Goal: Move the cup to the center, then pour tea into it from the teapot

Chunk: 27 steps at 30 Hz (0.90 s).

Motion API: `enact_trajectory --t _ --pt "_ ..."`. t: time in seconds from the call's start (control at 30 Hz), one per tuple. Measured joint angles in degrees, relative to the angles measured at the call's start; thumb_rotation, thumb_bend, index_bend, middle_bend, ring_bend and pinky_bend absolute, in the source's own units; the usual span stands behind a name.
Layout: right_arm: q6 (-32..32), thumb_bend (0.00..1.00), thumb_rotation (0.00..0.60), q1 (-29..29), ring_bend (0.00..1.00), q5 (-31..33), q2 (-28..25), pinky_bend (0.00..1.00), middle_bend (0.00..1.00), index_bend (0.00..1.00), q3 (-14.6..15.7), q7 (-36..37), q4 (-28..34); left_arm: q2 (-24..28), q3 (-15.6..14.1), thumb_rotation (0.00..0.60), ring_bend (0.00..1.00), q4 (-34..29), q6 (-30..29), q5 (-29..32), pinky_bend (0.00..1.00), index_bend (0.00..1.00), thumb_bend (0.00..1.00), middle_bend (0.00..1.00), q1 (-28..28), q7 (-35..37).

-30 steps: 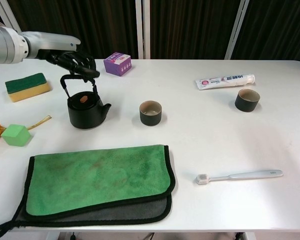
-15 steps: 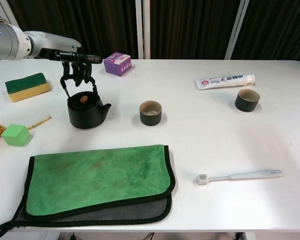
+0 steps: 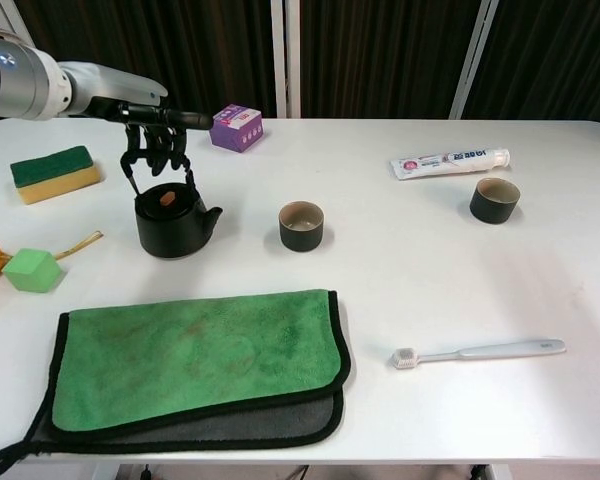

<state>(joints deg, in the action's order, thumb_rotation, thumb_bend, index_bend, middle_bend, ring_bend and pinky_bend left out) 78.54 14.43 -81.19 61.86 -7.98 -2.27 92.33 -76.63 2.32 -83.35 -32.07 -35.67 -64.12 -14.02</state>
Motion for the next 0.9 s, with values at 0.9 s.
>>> enact_trajectory --t 0.9 --pt "-0.56 0.32 0.600 -0.12 0.00 0.41 0.34 0.00 0.00 0.00 -0.16 0.30 -0.83 0.39 -2.26 0.073 0.48 -1.22 1.42 0.80 0.40 0.54 0.05 0.58 -2.21 0.75"
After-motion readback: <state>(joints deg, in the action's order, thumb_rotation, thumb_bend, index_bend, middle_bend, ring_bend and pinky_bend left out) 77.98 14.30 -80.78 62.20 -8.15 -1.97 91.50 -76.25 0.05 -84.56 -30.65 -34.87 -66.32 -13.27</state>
